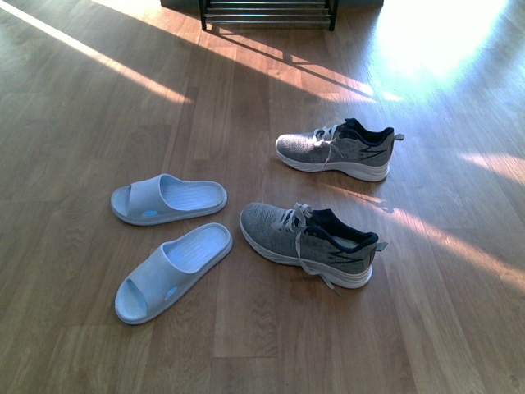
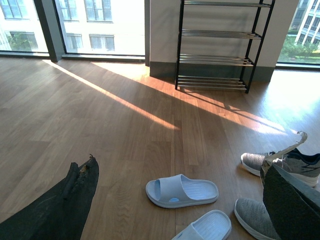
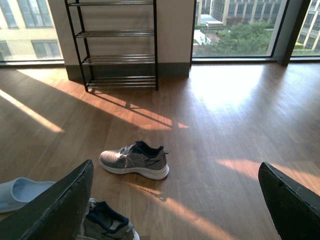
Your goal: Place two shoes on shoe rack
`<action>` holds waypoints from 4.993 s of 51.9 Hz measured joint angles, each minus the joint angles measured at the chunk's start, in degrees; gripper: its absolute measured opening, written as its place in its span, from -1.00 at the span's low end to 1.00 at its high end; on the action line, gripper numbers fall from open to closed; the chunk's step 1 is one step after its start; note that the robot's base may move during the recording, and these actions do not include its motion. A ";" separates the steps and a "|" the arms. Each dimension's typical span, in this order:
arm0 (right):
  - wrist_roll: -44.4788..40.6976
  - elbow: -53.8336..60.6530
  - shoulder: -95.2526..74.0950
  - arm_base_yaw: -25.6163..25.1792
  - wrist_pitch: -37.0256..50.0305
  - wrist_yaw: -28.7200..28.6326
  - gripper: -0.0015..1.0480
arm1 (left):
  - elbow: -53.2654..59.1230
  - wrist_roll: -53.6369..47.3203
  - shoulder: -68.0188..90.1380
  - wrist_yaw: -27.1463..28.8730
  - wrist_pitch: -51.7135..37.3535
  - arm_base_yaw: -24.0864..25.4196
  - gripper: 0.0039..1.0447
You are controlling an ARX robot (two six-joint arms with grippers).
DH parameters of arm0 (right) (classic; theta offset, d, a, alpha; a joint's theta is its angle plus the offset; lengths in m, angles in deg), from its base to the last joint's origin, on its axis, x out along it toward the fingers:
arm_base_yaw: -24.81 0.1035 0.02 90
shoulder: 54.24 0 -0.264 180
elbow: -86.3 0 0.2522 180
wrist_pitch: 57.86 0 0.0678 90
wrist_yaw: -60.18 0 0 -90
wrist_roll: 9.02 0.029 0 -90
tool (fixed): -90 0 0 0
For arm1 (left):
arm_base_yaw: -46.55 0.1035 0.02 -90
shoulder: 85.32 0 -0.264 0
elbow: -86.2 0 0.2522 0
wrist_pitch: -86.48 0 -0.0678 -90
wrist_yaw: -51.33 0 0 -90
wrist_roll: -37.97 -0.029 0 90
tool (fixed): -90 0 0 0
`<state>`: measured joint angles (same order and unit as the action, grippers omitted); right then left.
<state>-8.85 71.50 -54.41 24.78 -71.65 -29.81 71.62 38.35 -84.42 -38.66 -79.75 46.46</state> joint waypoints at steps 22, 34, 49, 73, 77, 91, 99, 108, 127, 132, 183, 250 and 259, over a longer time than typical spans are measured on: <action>-0.02 0.00 0.00 0.00 0.00 0.00 0.82 | 0.00 0.00 0.00 -0.02 0.00 0.00 0.83; 0.00 0.00 0.00 0.00 0.00 0.00 0.82 | 0.00 0.00 0.00 0.00 0.00 0.00 0.83; 0.00 0.00 0.00 0.00 0.00 0.00 0.82 | 0.00 0.00 0.00 -0.02 0.00 0.00 0.83; 0.00 0.00 0.00 0.00 0.00 0.00 0.82 | 0.00 0.00 0.00 0.00 0.00 0.00 0.83; 0.00 0.00 0.00 0.00 0.00 0.02 0.82 | 0.00 0.00 0.00 0.00 0.00 0.00 0.83; 0.00 0.00 0.00 0.00 0.00 0.00 0.82 | 0.00 0.00 0.00 0.00 0.00 0.00 0.83; 0.00 0.00 0.02 0.00 0.00 0.00 0.82 | 0.00 0.00 0.00 0.00 0.00 0.00 0.83; 0.00 0.00 0.00 0.00 0.00 0.00 0.82 | 0.00 0.00 0.00 -0.02 0.00 0.00 0.83; 0.00 0.00 -0.07 0.00 0.00 0.00 0.82 | 0.00 0.00 0.00 0.00 0.00 0.00 0.83; -0.02 0.00 -0.07 0.00 0.00 0.00 0.82 | 0.02 0.00 0.00 0.00 0.00 0.00 0.83; -24.61 -32.96 -134.07 6.40 45.27 -16.96 0.82 | 0.00 0.02 0.00 0.02 0.00 0.00 0.83; -24.24 -59.45 -161.61 6.78 35.82 -18.93 -0.25 | 0.02 0.00 0.00 0.02 0.00 0.00 0.83; -23.67 -59.21 -161.74 6.78 36.65 -19.17 -0.77 | 0.02 0.00 0.00 0.02 0.00 0.00 0.83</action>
<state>-32.53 12.29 -216.15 31.56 -35.00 -48.97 71.64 38.35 -84.42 -38.64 -79.75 46.46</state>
